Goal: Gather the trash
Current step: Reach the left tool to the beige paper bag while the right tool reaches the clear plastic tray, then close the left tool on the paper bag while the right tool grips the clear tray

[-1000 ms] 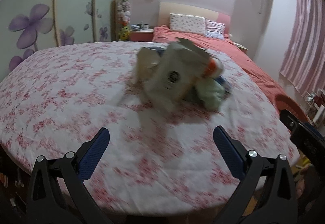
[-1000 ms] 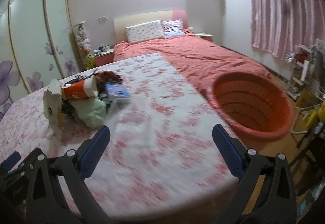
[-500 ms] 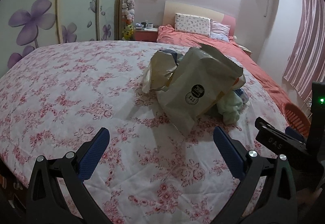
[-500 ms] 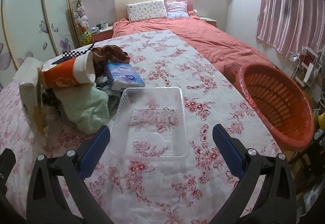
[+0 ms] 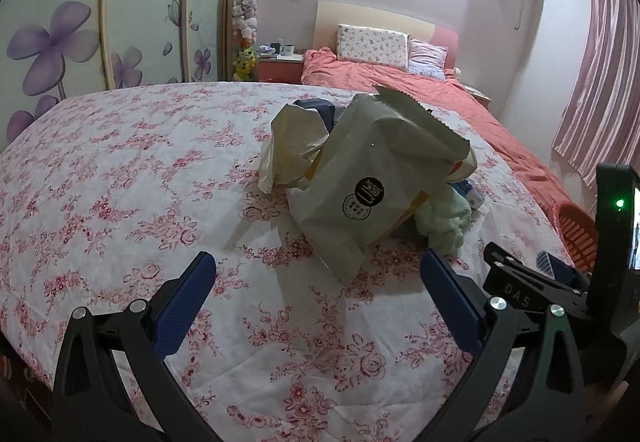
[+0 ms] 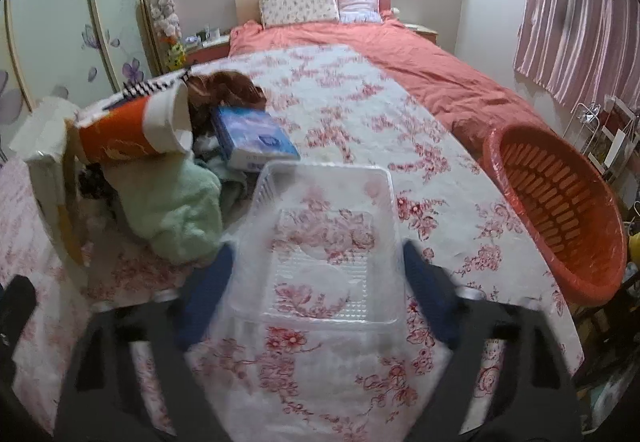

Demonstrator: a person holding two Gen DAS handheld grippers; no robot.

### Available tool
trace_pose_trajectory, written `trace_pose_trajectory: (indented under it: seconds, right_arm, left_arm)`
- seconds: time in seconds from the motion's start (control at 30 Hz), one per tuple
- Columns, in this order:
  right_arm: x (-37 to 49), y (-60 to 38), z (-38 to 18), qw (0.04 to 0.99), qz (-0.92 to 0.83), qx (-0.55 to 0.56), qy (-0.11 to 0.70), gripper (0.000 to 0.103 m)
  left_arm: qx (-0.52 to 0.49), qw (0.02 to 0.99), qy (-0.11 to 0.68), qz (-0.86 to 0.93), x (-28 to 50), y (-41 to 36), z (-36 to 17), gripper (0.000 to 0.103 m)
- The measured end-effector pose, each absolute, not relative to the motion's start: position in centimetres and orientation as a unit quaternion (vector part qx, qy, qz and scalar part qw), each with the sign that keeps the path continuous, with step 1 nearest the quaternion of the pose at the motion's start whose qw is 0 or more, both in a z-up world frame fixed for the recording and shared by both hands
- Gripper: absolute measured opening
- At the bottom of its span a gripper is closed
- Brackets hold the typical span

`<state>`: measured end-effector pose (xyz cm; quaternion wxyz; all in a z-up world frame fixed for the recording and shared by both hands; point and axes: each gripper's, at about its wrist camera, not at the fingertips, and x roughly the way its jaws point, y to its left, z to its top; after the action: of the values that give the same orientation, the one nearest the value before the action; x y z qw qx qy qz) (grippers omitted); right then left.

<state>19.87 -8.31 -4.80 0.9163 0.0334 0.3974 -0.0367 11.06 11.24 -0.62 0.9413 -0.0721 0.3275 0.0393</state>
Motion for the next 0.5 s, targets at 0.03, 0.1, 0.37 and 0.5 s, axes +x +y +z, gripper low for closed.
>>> trace_pose_trajectory:
  seconds: [0.03,0.1,0.37,0.5]
  right_arm:
    - [19.8,-8.5,-4.8,0.916,-0.039,0.034,0.397,0.074]
    - [19.5,-9.2,-4.7,0.918,-0.042,0.036,0.393,0.073]
    - [18.0,-11.2,-3.6,0.923,-0.046,0.046,0.378,0.073]
    - [17.8,-11.8,-3.8,0.921,-0.046,0.052,0.384,0.073]
  left_arm:
    - [-0.071,0.942,0.326,0.038,11.1,11.2,-0.6,0.101]
    - [-0.066,0.943,0.324,0.036,11.5,10.9,-0.5,0.101]
    - [-0.025,0.949,0.309,0.063,14.2,8.9,-0.4,0.099]
    - [0.009,0.948,0.308,0.084,15.7,8.0,-0.6,0.089]
